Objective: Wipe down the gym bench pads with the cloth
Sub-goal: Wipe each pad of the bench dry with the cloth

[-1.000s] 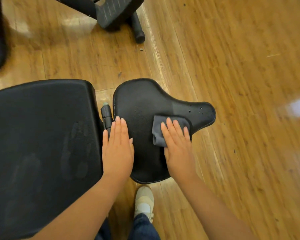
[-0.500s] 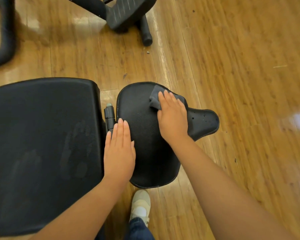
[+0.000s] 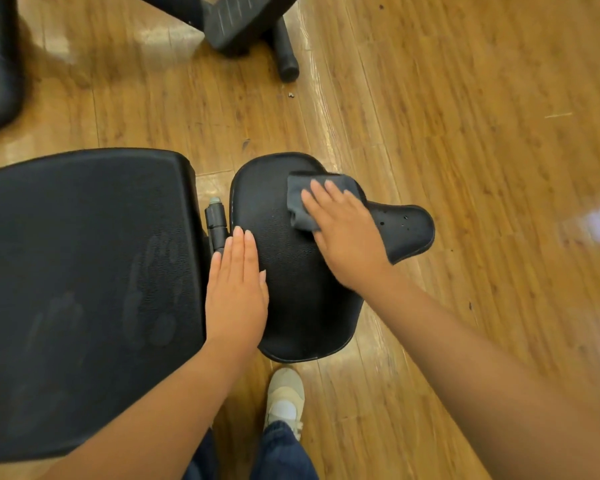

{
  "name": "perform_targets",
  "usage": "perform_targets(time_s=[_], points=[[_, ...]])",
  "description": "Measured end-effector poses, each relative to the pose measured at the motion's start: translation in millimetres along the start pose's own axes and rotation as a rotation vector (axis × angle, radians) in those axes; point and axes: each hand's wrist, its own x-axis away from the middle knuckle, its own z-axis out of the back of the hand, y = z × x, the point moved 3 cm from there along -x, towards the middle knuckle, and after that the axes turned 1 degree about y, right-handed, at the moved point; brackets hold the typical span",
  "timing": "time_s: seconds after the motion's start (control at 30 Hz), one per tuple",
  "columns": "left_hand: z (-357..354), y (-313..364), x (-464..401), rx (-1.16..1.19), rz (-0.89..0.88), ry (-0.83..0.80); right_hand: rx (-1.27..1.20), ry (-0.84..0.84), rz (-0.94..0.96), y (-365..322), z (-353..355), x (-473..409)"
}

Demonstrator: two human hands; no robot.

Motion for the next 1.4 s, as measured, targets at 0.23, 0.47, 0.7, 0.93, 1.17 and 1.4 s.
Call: perform_targets(time_s=[0.23, 0.47, 0.7, 0.93, 1.17, 1.4], points=[[2, -1, -1, 0.008, -0.015, -0.012, -0.151, 0.062, -0.116, -39, -32, 108], [1, -2, 0, 0.003, -0.002, -0.009, -0.259, 0.139, -0.200, -81, -87, 180], [-1, -2, 0, 0.013, -0.012, 0.011, -0.300, 0.251, -0.410, -95, -93, 170], [-1, -2, 0, 0.016, -0.006, 0.005, -0.426, 0.283, -0.630, -80, -71, 140], [-1, -3, 0, 0.038, -0.005, 0.000, -0.660, 0.500, -0.648, -36, -43, 98], [0, -1, 0, 0.047, 0.002, -0.007, -0.281, 0.382, -0.908, 57, 10, 21]])
